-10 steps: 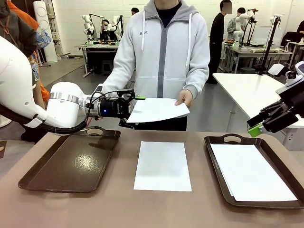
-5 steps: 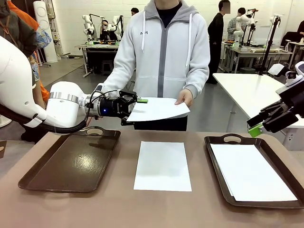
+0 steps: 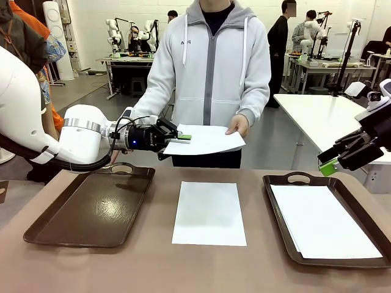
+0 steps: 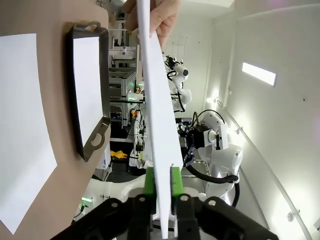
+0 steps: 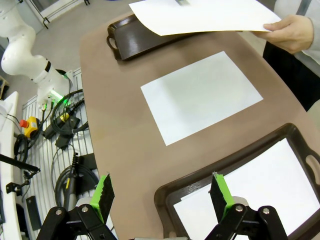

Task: Sort the A4 documents.
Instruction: Receive the A4 Paper.

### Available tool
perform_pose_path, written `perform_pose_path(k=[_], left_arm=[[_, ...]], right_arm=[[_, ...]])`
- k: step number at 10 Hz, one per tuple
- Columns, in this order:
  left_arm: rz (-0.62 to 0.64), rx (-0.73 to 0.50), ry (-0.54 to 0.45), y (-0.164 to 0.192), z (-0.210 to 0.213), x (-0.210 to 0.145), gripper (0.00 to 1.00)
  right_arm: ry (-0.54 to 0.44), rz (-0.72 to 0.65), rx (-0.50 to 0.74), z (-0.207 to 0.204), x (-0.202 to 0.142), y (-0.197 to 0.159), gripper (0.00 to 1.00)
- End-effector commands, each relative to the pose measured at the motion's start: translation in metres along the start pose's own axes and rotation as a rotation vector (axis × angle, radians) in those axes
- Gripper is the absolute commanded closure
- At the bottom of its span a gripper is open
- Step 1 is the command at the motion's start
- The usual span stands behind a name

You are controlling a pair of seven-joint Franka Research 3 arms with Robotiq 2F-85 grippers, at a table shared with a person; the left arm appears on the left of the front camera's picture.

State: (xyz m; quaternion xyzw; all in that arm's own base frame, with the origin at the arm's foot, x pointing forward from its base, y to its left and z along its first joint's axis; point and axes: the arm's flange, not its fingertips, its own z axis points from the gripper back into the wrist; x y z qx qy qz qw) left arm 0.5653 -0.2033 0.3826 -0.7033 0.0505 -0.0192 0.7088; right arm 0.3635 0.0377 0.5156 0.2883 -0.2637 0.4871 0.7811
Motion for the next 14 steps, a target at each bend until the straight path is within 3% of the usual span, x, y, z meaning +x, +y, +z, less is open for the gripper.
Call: perform_pose_path(k=[1,14], left_arm=[[-0.012,0.004,-0.011,-0.0032,0.0003,0.0030,1.00],[-0.002,0.006,-0.009,-0.0003,0.0011,0.0015,1.00]], right_arm=[[0.005,0.002,0.006,-0.0016,-0.0007,0.0008,0.00],[0.005,0.002,0.006,-0.0016,-0.0007,0.0008,0.00]])
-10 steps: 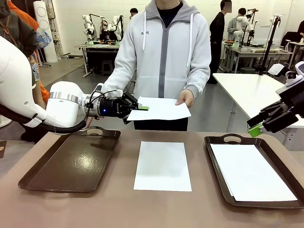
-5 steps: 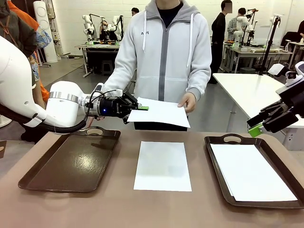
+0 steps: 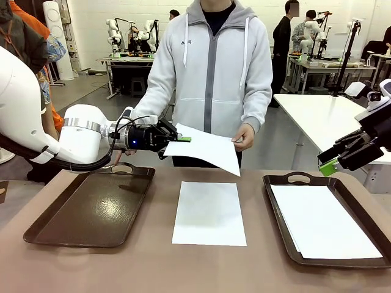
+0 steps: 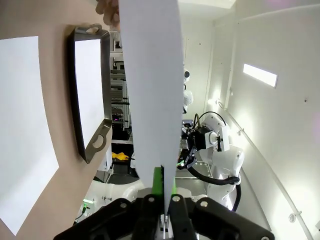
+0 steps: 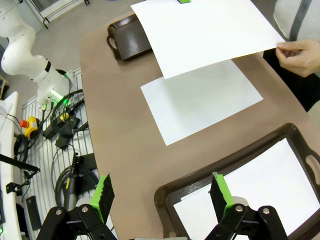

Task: Sort the A4 documents.
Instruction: Receive the A4 Paper, then place the A4 Paper in the designated Handle tray.

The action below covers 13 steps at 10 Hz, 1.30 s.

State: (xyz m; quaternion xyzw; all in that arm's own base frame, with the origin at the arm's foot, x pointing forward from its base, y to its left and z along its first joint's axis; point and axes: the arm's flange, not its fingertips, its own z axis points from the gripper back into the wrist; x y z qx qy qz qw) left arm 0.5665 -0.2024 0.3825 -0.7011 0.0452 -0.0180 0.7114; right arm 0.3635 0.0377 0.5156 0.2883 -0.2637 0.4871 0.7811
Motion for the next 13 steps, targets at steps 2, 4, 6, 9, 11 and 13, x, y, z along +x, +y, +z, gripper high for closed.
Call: perform_pose_path(k=[2,4,6,9,11,13], left_arm=[[0.003,0.000,0.000,-0.0003,0.0000,0.0004,1.00],[0.003,0.000,0.000,-0.0003,0.0000,0.0004,1.00],[0.003,0.000,0.000,-0.0003,0.0000,0.0004,1.00],[0.003,0.000,0.000,-0.0003,0.0000,0.0004,1.00],[0.003,0.000,0.000,-0.0003,0.0000,0.0004,1.00],[-0.026,0.055,0.022,-0.0041,0.0094,-0.0067,0.99]], right_arm=[[0.005,0.002,0.006,-0.0016,-0.0007,0.0008,0.00],[0.005,0.002,0.006,-0.0016,-0.0007,0.0008,0.00],[0.005,0.002,0.006,-0.0016,-0.0007,0.0008,0.00],[0.005,0.002,0.006,-0.0016,-0.0007,0.0008,0.00],[0.005,0.002,0.006,-0.0016,-0.0007,0.0008,0.00],[0.005,0.002,0.006,-0.0016,-0.0007,0.0008,0.00]])
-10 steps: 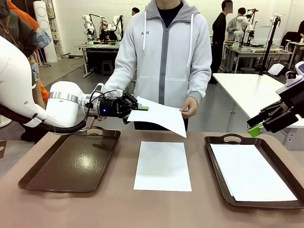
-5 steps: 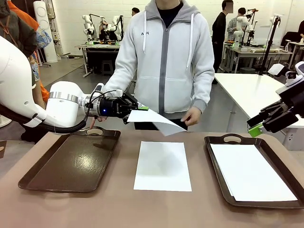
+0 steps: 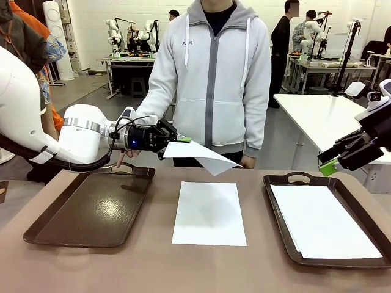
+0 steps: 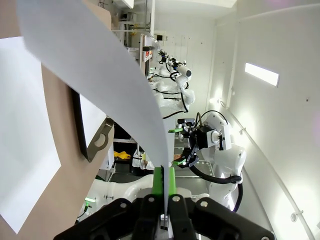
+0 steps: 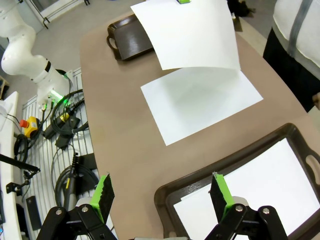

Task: Sort the A4 documents.
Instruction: Place the A4 Paper in the designated Handle tray.

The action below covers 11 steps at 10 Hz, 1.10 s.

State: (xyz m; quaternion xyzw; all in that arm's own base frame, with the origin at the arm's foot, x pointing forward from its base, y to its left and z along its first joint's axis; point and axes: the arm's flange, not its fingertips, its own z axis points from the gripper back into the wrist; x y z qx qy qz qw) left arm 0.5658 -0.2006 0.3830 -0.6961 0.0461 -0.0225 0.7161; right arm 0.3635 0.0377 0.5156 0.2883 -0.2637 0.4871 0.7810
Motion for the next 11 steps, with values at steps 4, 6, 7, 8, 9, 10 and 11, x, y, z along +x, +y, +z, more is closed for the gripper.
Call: perform_pose_path(k=[4,6,7,8,9,10,11], left_arm=[[-0.065,0.164,0.019,-0.003,0.060,-0.044,0.99],[-0.100,0.265,-0.032,0.002,0.096,-0.061,0.99],[-0.113,0.300,-0.046,0.008,0.115,-0.066,0.99],[-0.123,0.314,-0.052,0.012,0.123,-0.069,0.99],[-0.103,0.343,-0.061,0.019,0.139,-0.072,0.99],[-0.079,0.365,-0.056,0.026,0.151,-0.073,0.99],[-0.048,0.378,-0.038,0.031,0.163,-0.070,0.99]], right_arm=[[0.005,0.002,0.006,-0.002,-0.001,0.001,0.00],[0.005,0.002,0.006,-0.002,-0.001,0.001,0.00],[0.005,0.002,0.006,-0.002,-0.001,0.001,0.00],[0.005,0.002,0.006,-0.002,-0.001,0.001,0.00],[0.005,0.002,0.006,-0.002,-0.001,0.001,0.00],[0.005,0.002,0.006,-0.002,-0.001,0.001,0.00],[0.005,0.002,0.006,-0.002,-0.001,0.001,0.00]])
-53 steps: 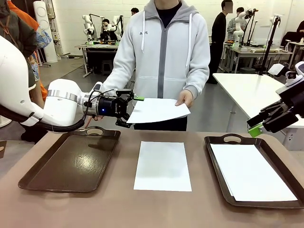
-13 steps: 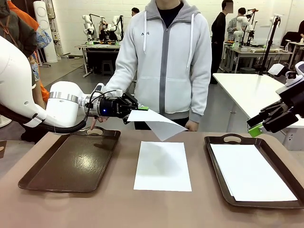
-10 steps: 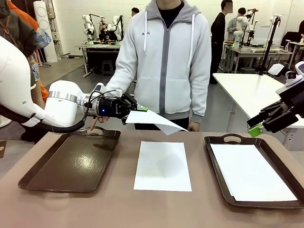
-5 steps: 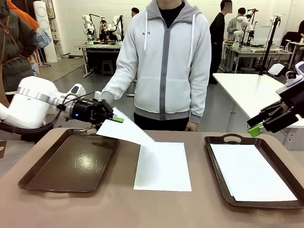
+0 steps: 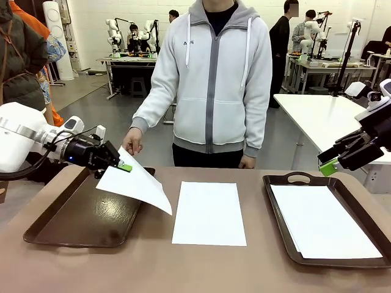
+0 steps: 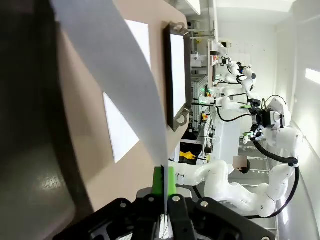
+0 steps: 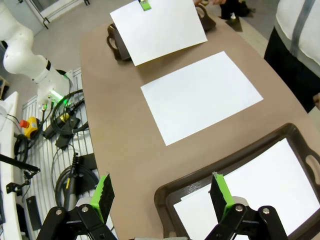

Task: Sort the A4 documents.
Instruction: Place the A4 Paper in the designated Handle tray.

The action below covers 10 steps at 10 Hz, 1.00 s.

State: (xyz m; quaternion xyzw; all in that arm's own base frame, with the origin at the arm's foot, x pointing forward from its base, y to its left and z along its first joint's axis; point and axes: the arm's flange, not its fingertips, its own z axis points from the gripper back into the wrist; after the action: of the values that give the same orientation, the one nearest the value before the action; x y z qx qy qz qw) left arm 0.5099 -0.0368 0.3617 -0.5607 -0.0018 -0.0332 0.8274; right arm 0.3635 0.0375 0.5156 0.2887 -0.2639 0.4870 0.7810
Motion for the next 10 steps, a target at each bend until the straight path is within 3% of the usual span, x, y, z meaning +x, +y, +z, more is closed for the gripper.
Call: perform_pose_path(k=[1,4,7,10], left_arm=[[0.018,-0.001,0.057,0.012,0.011,0.006,0.99],[0.090,0.041,0.109,0.030,0.034,0.019,0.99],[0.218,0.204,0.191,0.044,0.039,0.029,0.99],[0.272,0.334,0.185,0.055,0.044,0.035,0.99]], right_arm=[[0.006,0.002,0.005,-0.002,-0.001,0.001,0.00],[0.006,0.002,0.005,-0.002,-0.001,0.001,0.00],[0.006,0.002,0.005,-0.002,-0.001,0.001,0.00],[0.006,0.002,0.005,-0.002,-0.001,0.001,0.00]])
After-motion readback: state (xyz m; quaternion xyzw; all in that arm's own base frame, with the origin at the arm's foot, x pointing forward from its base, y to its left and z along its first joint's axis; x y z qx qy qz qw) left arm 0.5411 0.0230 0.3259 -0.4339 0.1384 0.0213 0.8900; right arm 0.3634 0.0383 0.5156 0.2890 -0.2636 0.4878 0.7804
